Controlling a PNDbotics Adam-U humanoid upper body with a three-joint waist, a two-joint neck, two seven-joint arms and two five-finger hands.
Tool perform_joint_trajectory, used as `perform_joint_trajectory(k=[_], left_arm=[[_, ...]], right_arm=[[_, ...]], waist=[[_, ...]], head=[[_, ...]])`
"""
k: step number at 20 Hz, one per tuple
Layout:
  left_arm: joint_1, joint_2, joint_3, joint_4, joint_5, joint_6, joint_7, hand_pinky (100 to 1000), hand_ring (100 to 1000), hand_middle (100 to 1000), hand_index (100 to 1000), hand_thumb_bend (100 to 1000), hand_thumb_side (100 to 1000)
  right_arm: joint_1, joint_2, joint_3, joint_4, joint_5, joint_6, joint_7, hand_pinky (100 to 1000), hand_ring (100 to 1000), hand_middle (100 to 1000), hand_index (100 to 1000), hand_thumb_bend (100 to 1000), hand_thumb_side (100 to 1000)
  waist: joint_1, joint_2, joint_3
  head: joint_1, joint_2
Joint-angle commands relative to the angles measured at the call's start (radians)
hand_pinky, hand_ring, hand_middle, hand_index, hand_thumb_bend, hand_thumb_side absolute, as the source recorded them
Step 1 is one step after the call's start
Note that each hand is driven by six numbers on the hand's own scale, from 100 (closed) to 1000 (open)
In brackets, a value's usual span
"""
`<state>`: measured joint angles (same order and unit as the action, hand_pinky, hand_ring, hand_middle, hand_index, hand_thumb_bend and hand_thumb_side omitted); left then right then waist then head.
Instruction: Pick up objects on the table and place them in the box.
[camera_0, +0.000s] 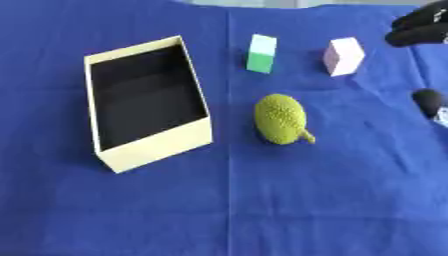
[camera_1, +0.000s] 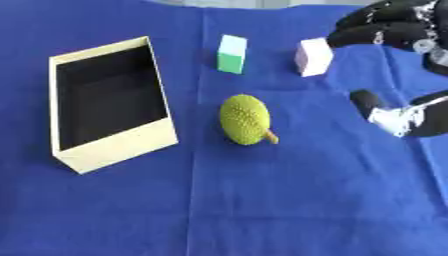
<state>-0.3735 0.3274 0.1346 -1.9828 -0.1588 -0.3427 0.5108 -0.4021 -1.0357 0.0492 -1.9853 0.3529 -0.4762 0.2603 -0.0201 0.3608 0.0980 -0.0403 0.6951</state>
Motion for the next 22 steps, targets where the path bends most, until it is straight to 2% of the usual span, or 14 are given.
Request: perform_joint_trajectory(k=[1,2,4,6,9,13,16,22], left_arm=[[-0.008,0.029,-0.001,-0.017,0.007,-0.001,-0.007,697,810,748,818,204,678],[-0.01,0.03,-0.003,-0.017,0.008,0.0,-0.009,697,811,748,818,196,673],[-0.013,0.032,-0.006,-0.017,0.009,0.001,-0.013,697,811,748,818,196,670],[-0.016,0.034,-0.009,-0.017,0.011,0.0,-0.017,697,811,748,818,198,670],[-0.019,0.036,-0.012,-0.017,0.013,0.0,-0.021,697,811,748,818,198,670],[-0.023,0.037,-0.015,-0.017,0.016,0.0,-0.026,697,811,749,818,198,671],[-0.026,0.037,-0.018,-0.017,0.019,0.0,-0.03,697,811,749,818,197,671],[-0.031,0.038,-0.022,-0.017,0.023,0.001,-0.037,696,812,749,817,192,675]], right_arm=[[-0.032,-0.053,0.006,-0.013,0.01,0.057,0.041,882,887,774,904,100,471],[-0.044,-0.058,0.016,-0.007,0.005,0.075,0.065,888,892,776,904,124,420],[-0.074,-0.065,0.035,0.024,-0.016,0.108,0.117,905,906,775,907,241,230],[-0.109,-0.065,0.054,0.066,-0.042,0.134,0.17,916,915,775,915,329,100],[-0.161,-0.055,0.077,0.131,-0.077,0.166,0.237,914,912,769,911,365,100],[-0.242,-0.029,0.104,0.23,-0.093,0.184,0.305,914,913,773,913,350,100],[-0.305,-0.003,0.119,0.308,-0.069,0.175,0.331,914,913,775,913,367,100],[-0.424,0.066,0.141,0.502,-0.012,0.137,0.363,914,913,782,912,323,132]], waist=[[0.001,-0.015,0.001],[0.0,-0.015,0.002],[-0.002,-0.014,0.003],[-0.003,-0.013,0.004],[-0.002,-0.012,0.006],[0.001,-0.009,0.009],[0.001,-0.007,0.01],[0.001,0.001,0.012]], head=[[-0.008,0.005],[-0.01,0.005],[-0.013,0.005],[-0.016,0.003],[-0.02,0.002],[-0.021,-0.005],[-0.025,-0.01],[-0.04,-0.019]])
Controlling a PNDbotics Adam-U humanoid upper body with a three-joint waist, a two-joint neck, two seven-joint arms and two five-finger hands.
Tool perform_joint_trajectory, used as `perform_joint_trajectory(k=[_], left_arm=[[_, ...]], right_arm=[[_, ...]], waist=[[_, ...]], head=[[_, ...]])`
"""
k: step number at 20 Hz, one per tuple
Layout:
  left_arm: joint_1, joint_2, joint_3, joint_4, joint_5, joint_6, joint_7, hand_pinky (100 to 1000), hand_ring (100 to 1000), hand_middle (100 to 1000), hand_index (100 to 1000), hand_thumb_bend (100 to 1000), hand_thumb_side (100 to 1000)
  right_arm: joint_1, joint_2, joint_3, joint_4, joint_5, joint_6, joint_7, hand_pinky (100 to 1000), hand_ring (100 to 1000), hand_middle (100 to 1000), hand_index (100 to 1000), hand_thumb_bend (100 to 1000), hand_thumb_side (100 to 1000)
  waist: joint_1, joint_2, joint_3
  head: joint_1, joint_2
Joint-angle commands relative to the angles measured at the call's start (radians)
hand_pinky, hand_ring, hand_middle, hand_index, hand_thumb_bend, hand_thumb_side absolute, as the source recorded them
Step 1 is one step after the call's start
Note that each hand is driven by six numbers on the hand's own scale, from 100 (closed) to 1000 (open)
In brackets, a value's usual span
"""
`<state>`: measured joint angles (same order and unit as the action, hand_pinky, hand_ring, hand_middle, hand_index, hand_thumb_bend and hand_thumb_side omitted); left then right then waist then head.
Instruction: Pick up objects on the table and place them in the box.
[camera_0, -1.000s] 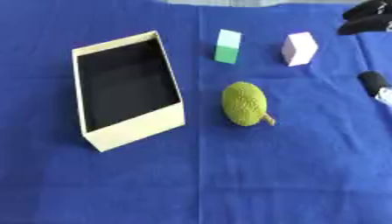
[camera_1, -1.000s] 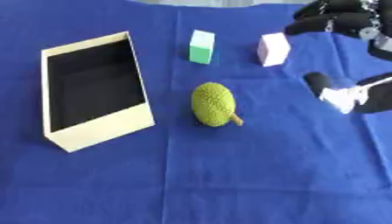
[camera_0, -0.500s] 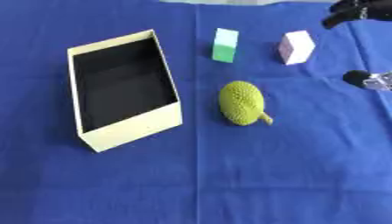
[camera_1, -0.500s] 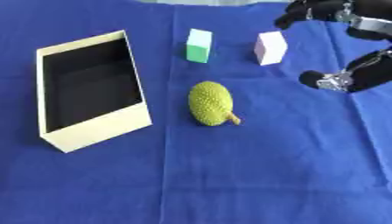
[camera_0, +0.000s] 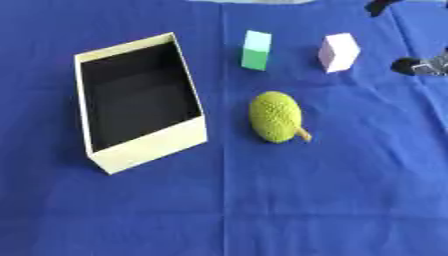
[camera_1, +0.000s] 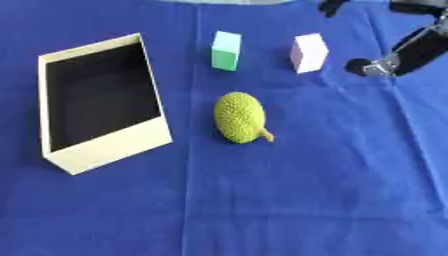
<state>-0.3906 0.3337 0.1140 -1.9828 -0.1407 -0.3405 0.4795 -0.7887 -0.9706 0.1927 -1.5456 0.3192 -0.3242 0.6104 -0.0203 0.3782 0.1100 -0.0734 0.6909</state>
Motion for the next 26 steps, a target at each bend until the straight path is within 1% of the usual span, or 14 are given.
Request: perform_joint_trajectory(k=[1,6,8,10,13,18,22,26], left_arm=[[-0.015,0.032,-0.002,-0.017,0.005,-0.001,-0.006,696,812,749,817,192,674],[-0.02,0.032,-0.004,-0.017,0.008,-0.001,-0.009,696,813,750,817,191,676],[-0.023,0.03,-0.005,-0.017,0.01,-0.002,-0.011,696,813,750,817,191,676],[-0.026,0.029,-0.006,-0.017,0.011,-0.003,-0.012,696,813,750,817,192,675],[-0.031,0.03,-0.006,-0.017,0.013,-0.006,-0.013,697,813,750,817,192,675],[-0.037,0.031,-0.007,-0.017,0.014,-0.007,-0.014,696,814,750,817,190,676],[-0.038,0.031,-0.007,-0.017,0.015,-0.006,-0.016,695,815,751,817,185,681],[-0.038,0.03,-0.007,-0.017,0.018,-0.005,-0.017,694,816,752,816,179,686]], right_arm=[[-0.054,0.011,0.0,0.088,0.029,-0.021,0.017,914,914,783,913,325,132],[-0.122,0.062,0.014,0.2,0.088,-0.05,0.029,914,917,796,920,340,144],[-0.146,0.085,0.015,0.247,0.117,-0.067,0.03,915,919,809,922,338,150],[-0.17,0.106,0.012,0.296,0.15,-0.089,0.033,917,922,817,927,354,147],[-0.195,0.131,0.001,0.356,0.194,-0.127,0.022,918,923,828,929,360,121],[-0.234,0.163,-0.016,0.43,0.251,-0.184,-0.006,918,925,841,939,375,120],[-0.267,0.186,-0.027,0.483,0.321,-0.205,-0.029,919,926,851,943,404,107],[-0.281,0.2,-0.038,0.514,0.372,-0.219,-0.064,918,925,851,942,403,103]], waist=[[0.001,-0.015,0.001],[0.001,-0.009,0.003],[0.002,-0.006,0.006],[0.002,-0.004,0.008],[0.003,0.001,0.01],[0.005,0.011,0.013],[0.007,0.021,0.017],[0.006,0.034,0.022]], head=[[-0.008,-0.015],[-0.02,-0.019],[-0.025,-0.025],[-0.03,-0.032],[-0.034,-0.047],[-0.038,-0.064],[-0.042,-0.07],[-0.045,-0.076]])
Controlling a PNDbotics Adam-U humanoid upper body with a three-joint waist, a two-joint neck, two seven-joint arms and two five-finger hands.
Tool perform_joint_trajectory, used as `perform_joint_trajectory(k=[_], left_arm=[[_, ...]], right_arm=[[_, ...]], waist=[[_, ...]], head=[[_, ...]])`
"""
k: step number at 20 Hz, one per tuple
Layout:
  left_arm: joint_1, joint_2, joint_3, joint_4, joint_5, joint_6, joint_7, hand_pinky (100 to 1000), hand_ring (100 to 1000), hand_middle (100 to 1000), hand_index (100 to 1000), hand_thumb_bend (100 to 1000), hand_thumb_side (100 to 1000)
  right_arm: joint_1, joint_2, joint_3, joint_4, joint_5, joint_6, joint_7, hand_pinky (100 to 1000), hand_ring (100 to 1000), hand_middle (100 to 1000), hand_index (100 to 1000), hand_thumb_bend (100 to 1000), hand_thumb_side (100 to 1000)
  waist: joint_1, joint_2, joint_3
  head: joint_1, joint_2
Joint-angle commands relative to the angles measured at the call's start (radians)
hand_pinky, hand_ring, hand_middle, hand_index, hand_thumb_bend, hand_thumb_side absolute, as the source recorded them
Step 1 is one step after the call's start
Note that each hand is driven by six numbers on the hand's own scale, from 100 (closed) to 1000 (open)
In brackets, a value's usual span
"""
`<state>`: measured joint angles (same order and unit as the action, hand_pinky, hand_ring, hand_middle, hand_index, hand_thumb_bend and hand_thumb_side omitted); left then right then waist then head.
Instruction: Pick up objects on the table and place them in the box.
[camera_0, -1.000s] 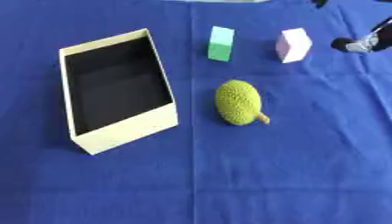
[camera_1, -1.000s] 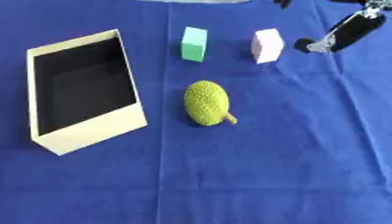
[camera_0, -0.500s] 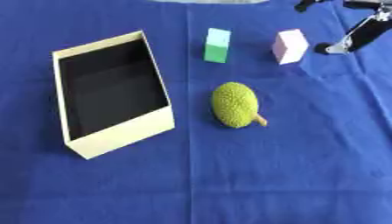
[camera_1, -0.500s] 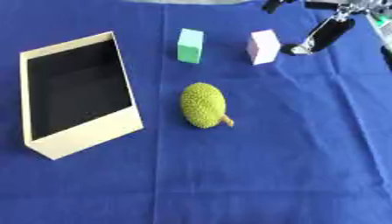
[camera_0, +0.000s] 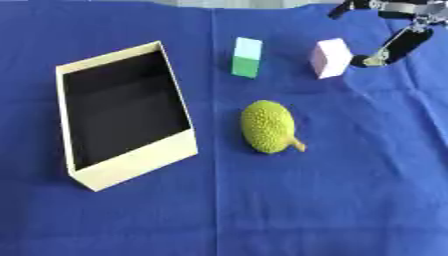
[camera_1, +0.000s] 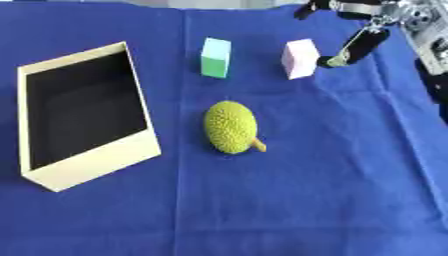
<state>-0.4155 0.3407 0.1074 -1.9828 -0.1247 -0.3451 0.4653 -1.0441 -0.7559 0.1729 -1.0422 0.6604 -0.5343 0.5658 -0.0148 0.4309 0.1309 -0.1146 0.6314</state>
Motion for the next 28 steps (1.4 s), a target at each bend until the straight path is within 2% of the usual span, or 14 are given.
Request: perform_joint_trajectory(k=[1,13,15,18,19,20,24,28], left_arm=[[-0.013,0.023,0.0,-0.017,0.002,0.0,-0.004,693,816,752,816,178,687],[-0.017,0.019,-0.001,-0.017,0.009,0.002,-0.01,691,819,753,815,168,698],[-0.016,0.019,0.0,-0.017,0.01,0.003,-0.01,691,819,753,815,166,699],[-0.014,0.019,0.0,-0.017,0.01,0.005,-0.012,691,820,754,813,164,701],[-0.013,0.019,0.0,-0.017,0.01,0.006,-0.013,691,820,754,813,164,701],[-0.014,0.018,0.0,-0.017,0.01,0.007,-0.014,692,821,754,812,165,701],[-0.014,0.018,0.0,-0.017,0.011,0.008,-0.014,692,820,754,812,165,701],[-0.013,0.017,-0.001,-0.017,0.011,0.009,-0.014,691,820,754,812,162,703]], right_arm=[[-0.027,-0.013,-0.021,0.018,0.039,-0.011,-0.026,918,925,851,942,403,103],[-0.045,0.014,-0.054,0.09,0.093,0.016,-0.059,915,923,841,934,375,117],[-0.045,0.017,-0.055,0.099,0.101,0.021,-0.058,913,920,813,926,369,123],[-0.045,0.02,-0.055,0.108,0.098,0.021,-0.046,900,898,578,847,312,100],[-0.045,0.021,-0.056,0.107,0.09,0.022,-0.044,898,891,551,829,309,100],[-0.045,0.022,-0.058,0.106,0.08,0.025,-0.046,889,873,485,756,272,100],[-0.046,0.023,-0.058,0.096,0.038,0.045,-0.056,871,820,365,615,247,100],[-0.048,0.024,-0.059,0.089,0.012,0.069,-0.064,850,783,326,567,232,100]], waist=[[0.001,-0.016,0.003],[0.002,0.014,0.023],[0.003,0.016,0.025],[0.003,0.017,0.025],[0.002,0.016,0.024],[0.002,0.016,0.023],[0.002,0.013,0.023],[0.0,0.01,0.021]], head=[[-0.004,-0.018],[-0.018,-0.039],[-0.019,-0.038],[-0.019,-0.032],[-0.019,-0.031],[-0.019,-0.03],[-0.017,-0.03],[-0.015,-0.028]])
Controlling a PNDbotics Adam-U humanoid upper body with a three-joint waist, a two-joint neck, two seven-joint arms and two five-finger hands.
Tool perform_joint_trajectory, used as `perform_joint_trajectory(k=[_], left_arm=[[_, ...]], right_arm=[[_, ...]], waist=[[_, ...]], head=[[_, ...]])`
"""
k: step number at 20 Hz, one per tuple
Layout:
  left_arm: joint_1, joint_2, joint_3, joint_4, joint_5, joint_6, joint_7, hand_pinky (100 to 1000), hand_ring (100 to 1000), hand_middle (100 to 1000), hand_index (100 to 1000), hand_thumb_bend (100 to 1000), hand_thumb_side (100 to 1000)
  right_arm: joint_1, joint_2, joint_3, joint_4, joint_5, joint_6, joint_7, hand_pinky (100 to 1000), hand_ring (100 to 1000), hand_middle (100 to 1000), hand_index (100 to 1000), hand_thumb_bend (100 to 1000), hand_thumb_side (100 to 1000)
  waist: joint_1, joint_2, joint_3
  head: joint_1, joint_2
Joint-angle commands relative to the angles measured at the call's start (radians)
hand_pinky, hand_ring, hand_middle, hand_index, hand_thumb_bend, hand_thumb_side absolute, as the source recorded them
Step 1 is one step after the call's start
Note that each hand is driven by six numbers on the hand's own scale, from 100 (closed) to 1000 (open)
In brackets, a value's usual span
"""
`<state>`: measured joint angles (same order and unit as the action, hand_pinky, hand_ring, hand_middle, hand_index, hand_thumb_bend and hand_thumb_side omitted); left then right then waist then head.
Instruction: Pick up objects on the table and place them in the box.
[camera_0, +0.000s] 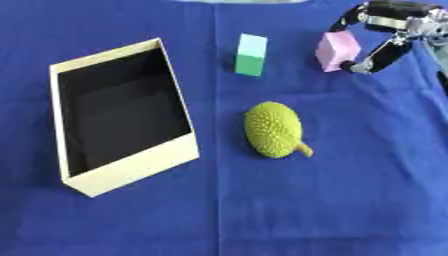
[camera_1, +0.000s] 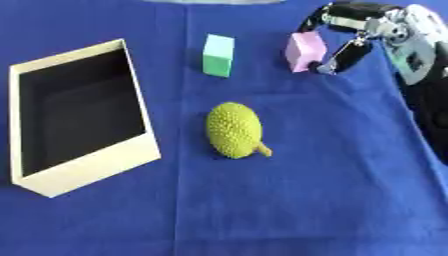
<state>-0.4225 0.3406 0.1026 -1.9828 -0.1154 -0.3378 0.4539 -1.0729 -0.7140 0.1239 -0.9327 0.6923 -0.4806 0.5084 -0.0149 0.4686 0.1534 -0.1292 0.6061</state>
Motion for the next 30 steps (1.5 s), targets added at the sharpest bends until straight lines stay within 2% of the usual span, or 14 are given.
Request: perform_joint_trajectory(k=[1,6,8,12,15,18,22,25,30], left_arm=[[-0.004,0.017,0.004,-0.017,0.001,0.003,-0.003,691,821,754,812,160,704],[0.0,0.018,0.005,-0.017,0.0,0.005,-0.002,692,821,755,812,165,700],[0.002,0.019,0.006,-0.017,-0.001,0.004,-0.001,692,820,754,812,167,699],[0.002,0.019,0.006,-0.017,-0.003,0.002,0.003,695,819,754,813,175,689],[-0.003,0.016,0.004,-0.017,-0.005,-0.002,0.005,697,818,754,814,183,679],[-0.014,0.011,0.0,-0.017,-0.004,-0.009,0.008,700,815,753,815,198,664],[-0.047,0.008,-0.005,-0.017,-0.007,-0.038,0.023,709,806,749,816,234,624],[-0.089,0.013,-0.012,-0.017,-0.016,-0.072,0.039,717,797,745,817,265,588],[-0.126,0.026,-0.027,-0.017,-0.03,-0.1,0.048,723,792,743,819,279,570]], right_arm=[[-0.019,-0.018,-0.01,-0.024,-0.028,0.022,-0.011,847,777,319,558,213,100],[-0.024,-0.025,-0.017,-0.104,-0.1,0.058,-0.03,832,734,284,524,173,100],[-0.031,-0.032,-0.011,-0.181,-0.137,0.074,-0.029,829,710,280,521,164,100],[-0.071,-0.007,0.025,-0.348,-0.193,0.133,0.003,813,630,287,531,215,100],[-0.125,0.066,0.074,-0.434,-0.185,0.147,0.04,813,615,291,535,216,100],[-0.168,0.163,0.106,-0.47,-0.17,0.157,0.07,812,606,293,537,223,100],[-0.196,0.281,0.128,-0.466,-0.145,0.165,0.089,808,594,282,524,190,100],[-0.207,0.36,0.138,-0.461,-0.122,0.169,0.094,810,594,281,523,198,100],[-0.203,0.459,0.155,-0.413,-0.048,0.168,0.091,805,590,279,520,196,100]], waist=[[-0.001,-0.028,-0.001],[-0.005,-0.037,-0.002],[-0.007,-0.041,-0.002],[-0.008,-0.055,-0.004],[-0.006,-0.07,0.0],[-0.008,-0.087,0.01],[-0.014,-0.107,0.031],[-0.017,-0.122,0.051],[-0.017,-0.141,0.079]], head=[[0.0,-0.002],[0.004,0.007],[0.004,0.011],[0.001,0.022],[-0.009,0.034],[-0.025,0.047],[-0.054,0.062],[-0.077,0.084],[-0.104,0.11]])
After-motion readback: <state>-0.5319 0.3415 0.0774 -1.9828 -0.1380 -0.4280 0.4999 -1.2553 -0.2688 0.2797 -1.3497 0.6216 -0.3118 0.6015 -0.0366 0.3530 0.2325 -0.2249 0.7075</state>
